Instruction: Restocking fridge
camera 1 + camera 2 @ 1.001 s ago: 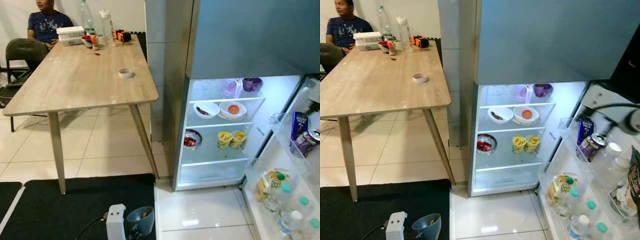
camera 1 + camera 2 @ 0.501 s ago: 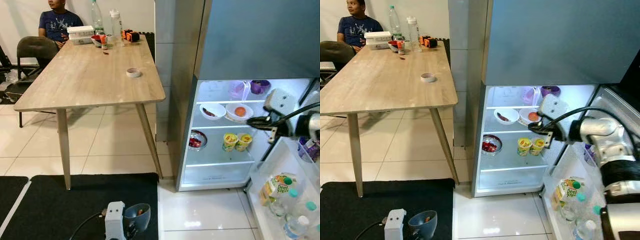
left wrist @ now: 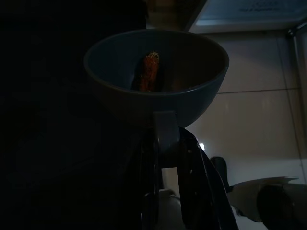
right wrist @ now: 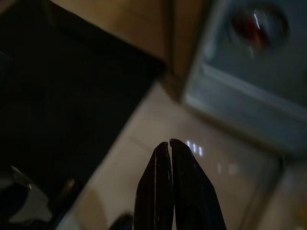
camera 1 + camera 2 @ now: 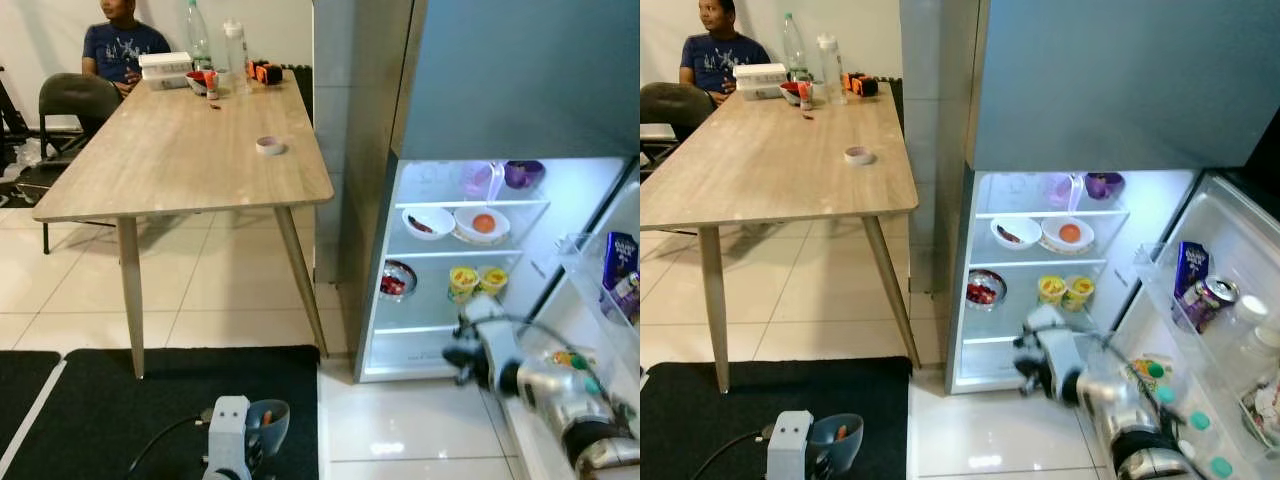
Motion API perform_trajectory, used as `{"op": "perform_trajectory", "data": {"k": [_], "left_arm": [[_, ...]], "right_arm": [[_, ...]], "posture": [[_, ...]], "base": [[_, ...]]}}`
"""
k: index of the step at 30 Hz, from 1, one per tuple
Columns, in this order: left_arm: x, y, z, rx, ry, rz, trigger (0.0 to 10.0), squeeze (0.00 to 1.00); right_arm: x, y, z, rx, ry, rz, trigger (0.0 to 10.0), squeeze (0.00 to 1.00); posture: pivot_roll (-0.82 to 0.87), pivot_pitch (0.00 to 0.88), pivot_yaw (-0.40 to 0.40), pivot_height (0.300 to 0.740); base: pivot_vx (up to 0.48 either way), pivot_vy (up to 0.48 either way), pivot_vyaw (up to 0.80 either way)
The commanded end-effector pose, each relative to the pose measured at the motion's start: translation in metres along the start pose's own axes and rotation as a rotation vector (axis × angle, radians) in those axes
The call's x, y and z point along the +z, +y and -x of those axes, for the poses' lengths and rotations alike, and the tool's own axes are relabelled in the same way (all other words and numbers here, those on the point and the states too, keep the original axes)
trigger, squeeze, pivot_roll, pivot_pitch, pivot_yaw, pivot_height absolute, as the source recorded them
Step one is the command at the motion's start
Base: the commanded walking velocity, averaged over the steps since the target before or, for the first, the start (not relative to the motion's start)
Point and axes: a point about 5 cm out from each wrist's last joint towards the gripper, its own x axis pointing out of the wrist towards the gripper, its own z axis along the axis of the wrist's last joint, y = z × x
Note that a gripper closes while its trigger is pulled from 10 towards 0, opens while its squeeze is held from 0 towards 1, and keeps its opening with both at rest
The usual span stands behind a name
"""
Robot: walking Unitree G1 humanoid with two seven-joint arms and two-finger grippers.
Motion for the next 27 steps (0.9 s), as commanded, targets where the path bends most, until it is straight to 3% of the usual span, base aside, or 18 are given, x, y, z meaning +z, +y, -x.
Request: {"op": "perform_trajectory", "data": {"k": [1,4,7,10,14,18,22,27], "left_arm": [[-0.003,0.008,0.004,0.030,0.005,-0.021,10.0,0.00],[-0.004,0.009,0.004,0.034,0.007,-0.021,10.0,0.00],[-0.006,0.014,0.006,0.061,0.011,-0.020,10.0,0.00],[-0.006,0.015,0.007,0.066,0.011,-0.017,10.0,0.00],[-0.008,0.024,0.011,0.066,0.013,-0.005,10.0,0.00],[-0.018,0.028,0.017,0.055,0.043,-0.025,10.0,0.00],[-0.020,0.033,0.020,0.084,0.044,0.010,10.0,0.00],[-0.024,0.032,0.021,0.081,0.052,0.012,10.0,0.00]], "right_arm": [[-0.028,-0.001,0.005,-0.131,0.080,-0.073,10.0,0.00],[-0.043,0.001,0.008,-0.168,0.115,-0.109,10.0,0.00],[-0.081,0.014,0.017,-0.243,0.216,-0.203,10.0,0.00],[-0.089,0.018,0.019,-0.253,0.245,-0.210,10.0,0.00],[-0.117,0.041,0.022,-0.246,0.345,-0.213,10.0,0.00],[-0.123,0.044,0.025,-0.244,0.364,-0.189,10.0,0.00],[-0.119,0.032,0.029,-0.302,0.349,-0.209,10.0,0.00],[-0.116,0.030,0.027,-0.317,0.338,-0.212,10.0,0.00]], "posture": [[-0.10,0.000,-0.001,0.740],[-0.10,0.000,0.003,0.740],[-0.10,0.000,0.013,0.740],[-0.10,0.000,0.012,0.740],[-0.10,0.000,0.041,0.740],[-0.09,0.000,0.030,0.740],[-0.08,0.000,0.010,0.740],[-0.08,0.000,0.003,0.740]], "base": [[0.000,0.000,0.00],[0.000,0.000,0.00],[0.000,0.000,0.00],[0.000,0.000,0.00],[0.000,0.000,0.00],[0.000,-0.275,0.00],[0.000,-0.369,0.00],[0.000,-0.427,0.00]]}}
